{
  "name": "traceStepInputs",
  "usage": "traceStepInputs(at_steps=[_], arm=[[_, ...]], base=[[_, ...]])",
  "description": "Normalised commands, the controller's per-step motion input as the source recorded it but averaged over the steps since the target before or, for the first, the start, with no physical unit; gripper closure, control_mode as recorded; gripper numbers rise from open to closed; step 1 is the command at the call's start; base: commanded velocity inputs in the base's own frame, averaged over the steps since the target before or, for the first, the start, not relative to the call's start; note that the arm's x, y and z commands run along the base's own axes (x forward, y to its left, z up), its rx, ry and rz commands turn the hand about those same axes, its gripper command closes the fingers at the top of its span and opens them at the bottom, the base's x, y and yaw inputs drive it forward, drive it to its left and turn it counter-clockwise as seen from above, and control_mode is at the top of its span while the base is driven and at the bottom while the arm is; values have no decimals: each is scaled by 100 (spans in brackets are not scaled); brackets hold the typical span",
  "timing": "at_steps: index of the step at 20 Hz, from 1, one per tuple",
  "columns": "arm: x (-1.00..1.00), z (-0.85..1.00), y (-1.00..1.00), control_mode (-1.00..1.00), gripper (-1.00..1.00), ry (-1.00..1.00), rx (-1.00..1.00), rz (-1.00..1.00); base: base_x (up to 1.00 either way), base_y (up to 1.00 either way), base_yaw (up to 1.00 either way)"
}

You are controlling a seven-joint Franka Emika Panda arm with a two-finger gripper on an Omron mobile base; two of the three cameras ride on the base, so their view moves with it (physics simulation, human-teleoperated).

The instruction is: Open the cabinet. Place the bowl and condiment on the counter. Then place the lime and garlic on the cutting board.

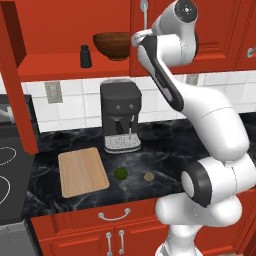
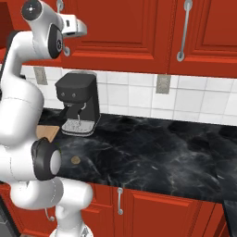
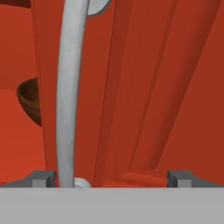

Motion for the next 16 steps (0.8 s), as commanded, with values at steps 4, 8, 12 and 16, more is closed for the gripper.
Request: traceStepInputs(at_steps=[4,8,12,16], arm=[[28,0,0,-100,-100,0,-3,0],[28,0,1,-100,-100,0,-3,0],[26,0,0,-100,-100,0,-2,0],[15,-8,0,-100,-100,0,0,0]], base=[[0,0,0],[0,0,0],[0,0,0],[0,0,0]])
